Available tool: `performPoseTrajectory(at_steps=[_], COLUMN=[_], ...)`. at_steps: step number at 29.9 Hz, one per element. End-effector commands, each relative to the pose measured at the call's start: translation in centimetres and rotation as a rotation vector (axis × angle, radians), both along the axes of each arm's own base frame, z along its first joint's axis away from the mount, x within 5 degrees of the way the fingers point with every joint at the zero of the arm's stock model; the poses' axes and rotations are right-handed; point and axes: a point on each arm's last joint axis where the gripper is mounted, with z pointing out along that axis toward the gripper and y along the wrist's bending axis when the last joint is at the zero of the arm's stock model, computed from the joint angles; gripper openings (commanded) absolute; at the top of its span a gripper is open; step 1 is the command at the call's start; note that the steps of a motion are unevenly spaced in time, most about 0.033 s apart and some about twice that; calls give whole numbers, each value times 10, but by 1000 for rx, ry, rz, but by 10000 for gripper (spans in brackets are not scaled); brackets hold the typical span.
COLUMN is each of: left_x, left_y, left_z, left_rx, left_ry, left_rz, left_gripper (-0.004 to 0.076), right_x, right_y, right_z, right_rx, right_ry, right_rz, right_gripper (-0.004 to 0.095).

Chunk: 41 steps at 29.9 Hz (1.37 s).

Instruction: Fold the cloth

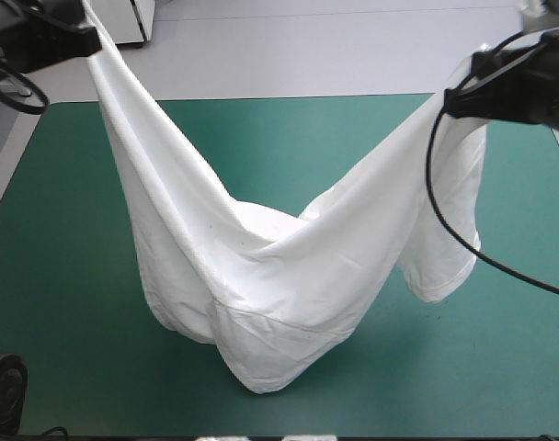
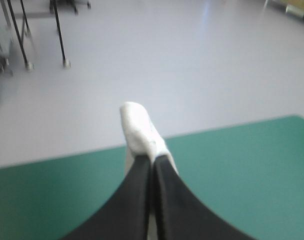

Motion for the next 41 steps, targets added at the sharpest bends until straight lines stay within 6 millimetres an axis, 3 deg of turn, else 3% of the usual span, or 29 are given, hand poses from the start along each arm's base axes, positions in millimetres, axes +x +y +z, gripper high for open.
performPoseTrajectory(at_steps=[1,6,9,16,22,26,31,36,38,41], left_x=[25,78,105,160,194,210,222,230,229,225], left_y=[-8,-22,-26,-25,-27,-29,-29,-25,-24,-25], left_z=[-48,-137,-177,-226,-269,-299,-321,-329,-329,-329], left_rx=[47,110,103,171,230,230,251,285,304,296], left_ry=[224,450,498,513,585,649,659,625,637,671], left_rz=[-33,-40,-22,58,76,86,97,131,133,127], left_gripper=[-9,-9,-9,-9,-9,-9,-9,3,60,233], right_x=[18,62,89,154,199,225,249,260,258,256], right_y=[6,17,21,4,-22,-29,-31,-30,-30,-27], right_z=[-42,-115,-145,-187,-224,-246,-267,-283,-283,-280], right_rx=[-26,-66,-62,-72,-27,-8,-17,-28,-43,-32], right_ry=[163,284,270,293,402,458,513,575,592,617], right_rz=[1,-31,-66,-197,-274,-255,-258,-254,-239,-218], right_gripper=[-17,-17,-17,-17,-17,-17,-17,11,99,315])
